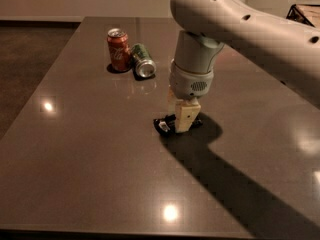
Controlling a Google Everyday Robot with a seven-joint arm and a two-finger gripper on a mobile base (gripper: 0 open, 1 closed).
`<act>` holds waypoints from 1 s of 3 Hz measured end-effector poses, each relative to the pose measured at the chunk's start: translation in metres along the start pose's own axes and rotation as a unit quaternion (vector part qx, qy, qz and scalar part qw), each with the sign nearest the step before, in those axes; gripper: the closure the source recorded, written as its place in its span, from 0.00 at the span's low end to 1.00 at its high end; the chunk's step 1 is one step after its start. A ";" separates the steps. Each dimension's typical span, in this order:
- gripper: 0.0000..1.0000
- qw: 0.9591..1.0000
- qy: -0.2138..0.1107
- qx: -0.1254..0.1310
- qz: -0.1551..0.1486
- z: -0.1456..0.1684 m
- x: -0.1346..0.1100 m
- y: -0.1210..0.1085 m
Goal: Pick rxbar chocolate
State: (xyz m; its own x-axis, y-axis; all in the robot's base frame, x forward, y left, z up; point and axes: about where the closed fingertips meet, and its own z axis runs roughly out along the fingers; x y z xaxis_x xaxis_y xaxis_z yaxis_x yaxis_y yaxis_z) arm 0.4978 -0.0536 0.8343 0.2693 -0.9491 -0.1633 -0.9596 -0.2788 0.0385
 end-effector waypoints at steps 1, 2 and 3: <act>1.00 1.000 0.000 0.000 0.000 0.000 0.000 0.000; 1.00 1.000 -0.026 0.018 0.001 -0.028 -0.005 0.001; 1.00 0.998 -0.051 0.042 -0.004 -0.063 -0.012 0.001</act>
Offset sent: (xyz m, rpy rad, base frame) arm -0.0039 -0.0051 0.0749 0.1383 -0.0286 -0.0259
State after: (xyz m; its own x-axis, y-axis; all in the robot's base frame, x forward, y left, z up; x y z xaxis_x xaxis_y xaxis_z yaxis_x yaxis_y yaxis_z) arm 0.4983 -0.0517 0.8984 0.2710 -0.9259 -0.2633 -0.9622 -0.2687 -0.0454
